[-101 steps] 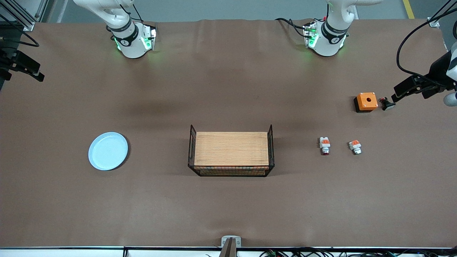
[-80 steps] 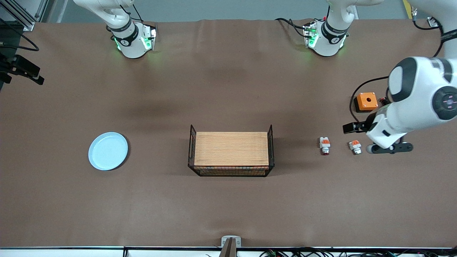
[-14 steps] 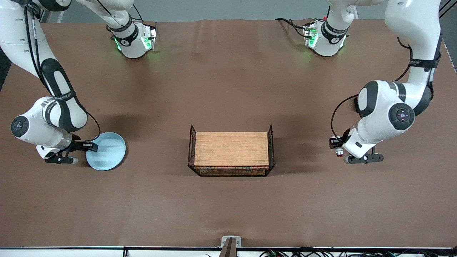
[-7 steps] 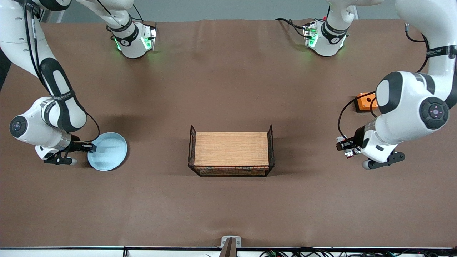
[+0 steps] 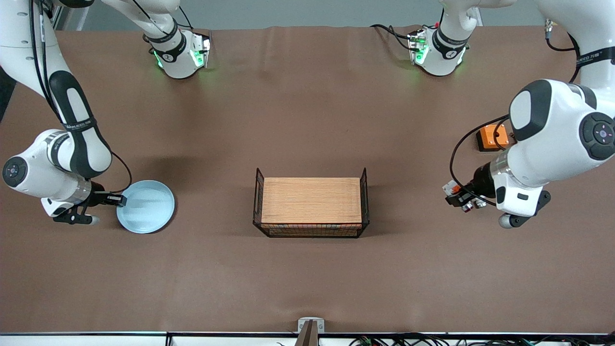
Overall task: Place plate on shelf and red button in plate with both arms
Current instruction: 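Lift the plate with the right gripper while the left gripper lifts the button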
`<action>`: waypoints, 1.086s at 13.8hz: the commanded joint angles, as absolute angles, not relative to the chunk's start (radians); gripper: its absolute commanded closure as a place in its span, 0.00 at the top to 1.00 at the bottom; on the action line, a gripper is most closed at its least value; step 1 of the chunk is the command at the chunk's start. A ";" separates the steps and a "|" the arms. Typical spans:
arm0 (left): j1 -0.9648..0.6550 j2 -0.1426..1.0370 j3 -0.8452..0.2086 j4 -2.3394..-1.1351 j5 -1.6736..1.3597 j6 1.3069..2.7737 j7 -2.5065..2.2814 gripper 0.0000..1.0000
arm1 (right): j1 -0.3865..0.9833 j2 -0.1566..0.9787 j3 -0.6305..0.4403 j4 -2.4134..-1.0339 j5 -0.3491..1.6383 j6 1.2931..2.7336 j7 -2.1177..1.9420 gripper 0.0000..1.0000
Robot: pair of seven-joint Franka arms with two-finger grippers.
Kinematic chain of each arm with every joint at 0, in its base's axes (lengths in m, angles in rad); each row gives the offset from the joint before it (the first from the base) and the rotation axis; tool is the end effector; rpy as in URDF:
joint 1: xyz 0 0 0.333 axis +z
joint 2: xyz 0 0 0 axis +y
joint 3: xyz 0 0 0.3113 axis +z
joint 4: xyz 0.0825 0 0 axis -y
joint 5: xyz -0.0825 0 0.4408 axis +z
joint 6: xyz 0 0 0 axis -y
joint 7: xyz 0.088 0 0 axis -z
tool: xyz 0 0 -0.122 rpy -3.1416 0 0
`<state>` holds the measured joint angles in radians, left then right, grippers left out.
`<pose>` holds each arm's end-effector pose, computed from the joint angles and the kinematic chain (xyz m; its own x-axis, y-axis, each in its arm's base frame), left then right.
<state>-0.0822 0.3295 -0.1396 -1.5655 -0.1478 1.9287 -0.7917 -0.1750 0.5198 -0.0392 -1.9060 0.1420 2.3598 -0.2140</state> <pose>0.6969 -0.1602 0.4231 0.8095 0.5769 -0.1094 0.5871 -0.7952 0.1512 0.6434 -0.1366 0.1565 0.9939 -0.0973 -0.0511 -0.1014 -0.9911 -0.0864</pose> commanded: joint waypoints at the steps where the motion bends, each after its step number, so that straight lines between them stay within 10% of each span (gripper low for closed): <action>1: -0.084 0.316 -0.176 -1.540 -0.161 1.907 -0.940 0.28 | -0.157 0.477 -0.040 -1.885 0.152 2.287 -0.160 0.00; 8: -0.107 0.308 -0.265 -1.525 -0.132 1.902 -1.248 0.28 | -0.063 0.273 -0.040 -1.797 0.147 1.914 0.186 0.00; 15: -0.201 0.324 -0.265 -1.496 -0.083 1.902 -1.514 0.28 | 0.138 0.207 -0.034 -1.416 0.155 1.401 0.901 0.00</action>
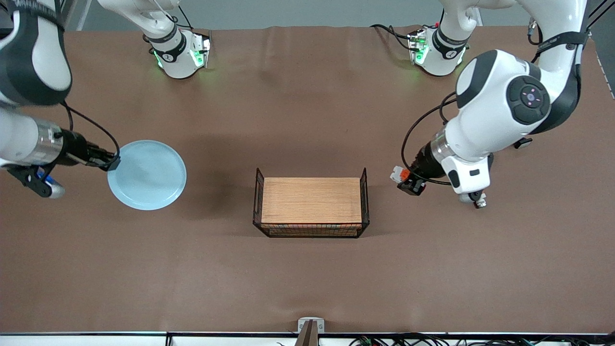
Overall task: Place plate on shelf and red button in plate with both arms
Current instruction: 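Lift the plate with the right gripper while the left gripper lifts the button, then carry the blue plate over the wire basket with the right gripper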
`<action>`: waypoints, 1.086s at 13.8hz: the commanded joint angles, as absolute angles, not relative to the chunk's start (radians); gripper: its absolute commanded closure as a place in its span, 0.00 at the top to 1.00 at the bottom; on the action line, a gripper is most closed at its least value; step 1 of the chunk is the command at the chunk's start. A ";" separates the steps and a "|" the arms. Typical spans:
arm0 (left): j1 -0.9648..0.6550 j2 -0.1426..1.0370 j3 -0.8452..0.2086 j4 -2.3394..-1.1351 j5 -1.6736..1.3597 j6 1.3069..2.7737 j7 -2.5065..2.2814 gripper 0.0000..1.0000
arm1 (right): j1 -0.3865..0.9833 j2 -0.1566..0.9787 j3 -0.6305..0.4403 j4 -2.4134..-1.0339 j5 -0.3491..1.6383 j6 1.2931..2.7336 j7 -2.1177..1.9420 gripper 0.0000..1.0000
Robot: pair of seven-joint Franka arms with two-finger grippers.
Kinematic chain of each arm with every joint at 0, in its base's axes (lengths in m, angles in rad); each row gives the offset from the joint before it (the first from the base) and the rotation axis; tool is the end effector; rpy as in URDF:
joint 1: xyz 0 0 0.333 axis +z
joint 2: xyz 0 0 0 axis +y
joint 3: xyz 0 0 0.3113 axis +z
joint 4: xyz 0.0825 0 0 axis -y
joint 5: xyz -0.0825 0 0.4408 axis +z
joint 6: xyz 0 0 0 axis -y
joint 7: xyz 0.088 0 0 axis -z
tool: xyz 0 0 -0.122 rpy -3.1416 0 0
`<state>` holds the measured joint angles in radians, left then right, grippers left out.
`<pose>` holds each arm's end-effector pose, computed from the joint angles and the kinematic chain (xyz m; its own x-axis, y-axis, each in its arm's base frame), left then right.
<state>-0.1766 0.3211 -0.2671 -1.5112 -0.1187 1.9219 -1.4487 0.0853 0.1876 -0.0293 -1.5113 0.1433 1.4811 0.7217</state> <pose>0.6556 -0.3002 0.4631 0.4921 0.8509 -0.1841 0.8705 -0.4780 0.1173 0.6444 0.0559 0.5121 0.7563 -0.6039 -0.2515 -0.6153 -0.7872 0.0399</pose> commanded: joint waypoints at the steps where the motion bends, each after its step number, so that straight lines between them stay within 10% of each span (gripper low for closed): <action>1: -0.213 0.327 -0.264 -1.496 -0.072 1.902 -1.547 0.28 | 0.170 0.195 -0.032 -1.395 0.167 1.369 0.989 0.00; 15: -0.244 0.344 -0.258 -1.468 -0.040 1.905 -1.632 0.27 | 0.672 0.199 -0.040 -1.373 0.123 1.693 2.082 0.00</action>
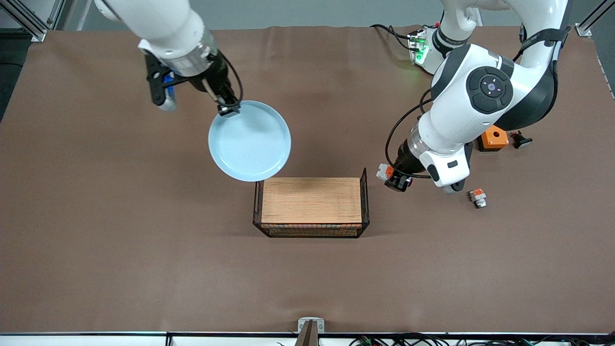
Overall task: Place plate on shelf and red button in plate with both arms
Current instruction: 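Carry the blue plate over the wire basket with the right gripper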
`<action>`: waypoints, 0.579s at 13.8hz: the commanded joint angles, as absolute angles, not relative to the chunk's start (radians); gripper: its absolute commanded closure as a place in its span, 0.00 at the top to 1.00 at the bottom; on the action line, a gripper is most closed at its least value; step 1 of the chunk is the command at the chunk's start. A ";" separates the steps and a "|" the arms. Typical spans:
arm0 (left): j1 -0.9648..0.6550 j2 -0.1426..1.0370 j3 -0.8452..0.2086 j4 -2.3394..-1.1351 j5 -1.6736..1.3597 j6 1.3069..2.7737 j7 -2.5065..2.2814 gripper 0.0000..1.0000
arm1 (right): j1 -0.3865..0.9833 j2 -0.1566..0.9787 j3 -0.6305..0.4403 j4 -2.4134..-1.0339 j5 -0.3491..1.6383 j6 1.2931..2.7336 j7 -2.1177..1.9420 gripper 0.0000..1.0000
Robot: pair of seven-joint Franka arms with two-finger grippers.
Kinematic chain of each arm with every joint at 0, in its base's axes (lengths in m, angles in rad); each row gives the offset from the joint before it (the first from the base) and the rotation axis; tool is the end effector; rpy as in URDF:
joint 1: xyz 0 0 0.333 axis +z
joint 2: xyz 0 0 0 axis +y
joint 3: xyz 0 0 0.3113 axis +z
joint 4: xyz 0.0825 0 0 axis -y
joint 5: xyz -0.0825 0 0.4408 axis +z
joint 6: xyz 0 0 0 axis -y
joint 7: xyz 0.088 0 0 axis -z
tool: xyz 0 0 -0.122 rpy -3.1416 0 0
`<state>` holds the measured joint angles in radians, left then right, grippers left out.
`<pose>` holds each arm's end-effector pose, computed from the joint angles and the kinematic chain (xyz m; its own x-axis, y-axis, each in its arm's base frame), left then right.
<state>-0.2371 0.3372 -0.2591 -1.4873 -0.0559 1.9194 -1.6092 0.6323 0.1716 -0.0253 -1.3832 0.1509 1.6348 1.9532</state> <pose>0.6463 -0.3311 0.4632 0.4126 0.8997 -0.1425 0.9104 -0.4021 0.0973 0.5406 0.3984 0.6019 0.2182 -0.9618 -0.1651 -0.9757 -0.2181 -0.0191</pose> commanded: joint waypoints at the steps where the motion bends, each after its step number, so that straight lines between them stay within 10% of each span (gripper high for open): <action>1: -0.245 0.345 -0.258 -1.468 -0.037 1.907 -1.643 0.27 | 0.701 0.222 -0.040 -1.373 0.098 1.715 2.148 0.00; 8: -0.250 0.356 -0.261 -1.465 -0.034 1.914 -1.709 0.29 | 0.819 0.363 -0.040 -1.371 -0.054 1.861 2.420 0.00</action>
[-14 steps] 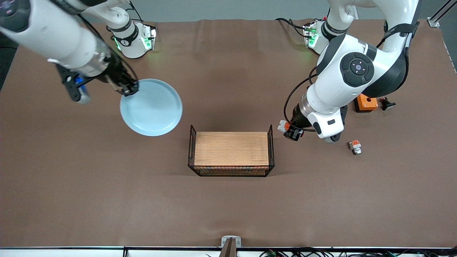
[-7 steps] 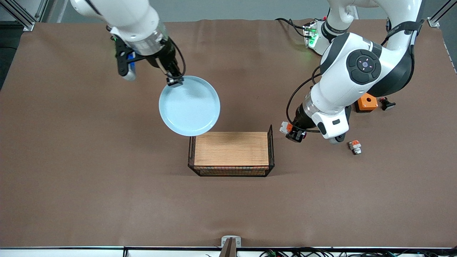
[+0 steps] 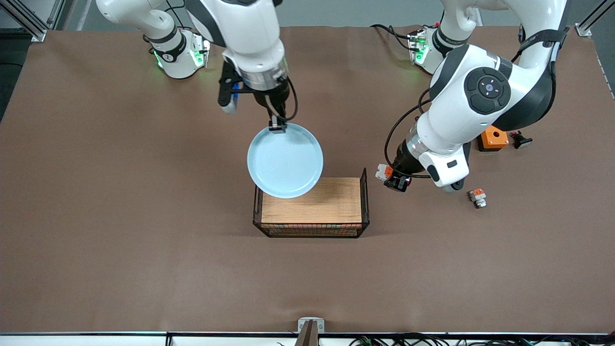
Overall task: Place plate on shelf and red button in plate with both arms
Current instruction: 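Carry the blue plate over the wire basket with the right gripper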
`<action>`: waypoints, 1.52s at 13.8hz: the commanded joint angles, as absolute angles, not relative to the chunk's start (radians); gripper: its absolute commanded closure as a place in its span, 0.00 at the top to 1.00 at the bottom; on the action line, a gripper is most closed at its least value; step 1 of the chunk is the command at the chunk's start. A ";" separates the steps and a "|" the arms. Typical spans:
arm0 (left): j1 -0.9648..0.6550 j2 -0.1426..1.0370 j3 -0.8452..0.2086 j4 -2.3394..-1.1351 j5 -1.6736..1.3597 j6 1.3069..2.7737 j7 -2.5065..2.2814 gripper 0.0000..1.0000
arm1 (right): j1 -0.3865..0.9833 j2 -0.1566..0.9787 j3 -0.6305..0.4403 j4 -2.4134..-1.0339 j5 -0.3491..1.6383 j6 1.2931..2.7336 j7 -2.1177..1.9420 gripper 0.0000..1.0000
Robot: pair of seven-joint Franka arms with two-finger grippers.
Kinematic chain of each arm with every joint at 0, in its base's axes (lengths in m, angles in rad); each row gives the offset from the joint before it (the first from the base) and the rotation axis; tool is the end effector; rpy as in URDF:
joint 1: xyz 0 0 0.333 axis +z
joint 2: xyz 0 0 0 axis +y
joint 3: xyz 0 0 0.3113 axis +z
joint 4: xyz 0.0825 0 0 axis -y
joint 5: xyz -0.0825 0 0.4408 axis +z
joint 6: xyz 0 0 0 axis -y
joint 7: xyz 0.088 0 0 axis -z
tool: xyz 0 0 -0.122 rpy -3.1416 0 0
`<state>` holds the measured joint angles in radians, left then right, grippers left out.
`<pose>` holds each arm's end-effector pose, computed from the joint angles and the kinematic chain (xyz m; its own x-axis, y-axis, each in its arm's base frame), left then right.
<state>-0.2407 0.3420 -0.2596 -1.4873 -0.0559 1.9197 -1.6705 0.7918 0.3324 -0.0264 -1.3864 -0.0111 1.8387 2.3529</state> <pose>0.6455 -0.3339 0.4599 0.3591 0.9213 -0.1490 0.9329 -0.3501 0.0839 0.5251 0.5066 0.5064 -0.0089 -0.9975 -0.0704 -0.9950 0.0159 -0.0987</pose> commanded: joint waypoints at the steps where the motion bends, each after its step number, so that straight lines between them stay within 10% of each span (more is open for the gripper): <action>1: -0.253 0.362 -0.262 -1.460 -0.034 1.917 -1.723 0.29 | 0.831 0.383 -0.040 -1.371 -0.067 1.880 2.437 0.00; 21: -0.272 0.405 -0.256 -1.428 -0.031 1.919 -1.804 0.29 | 0.865 0.600 -0.044 -1.312 -0.202 2.028 2.586 0.01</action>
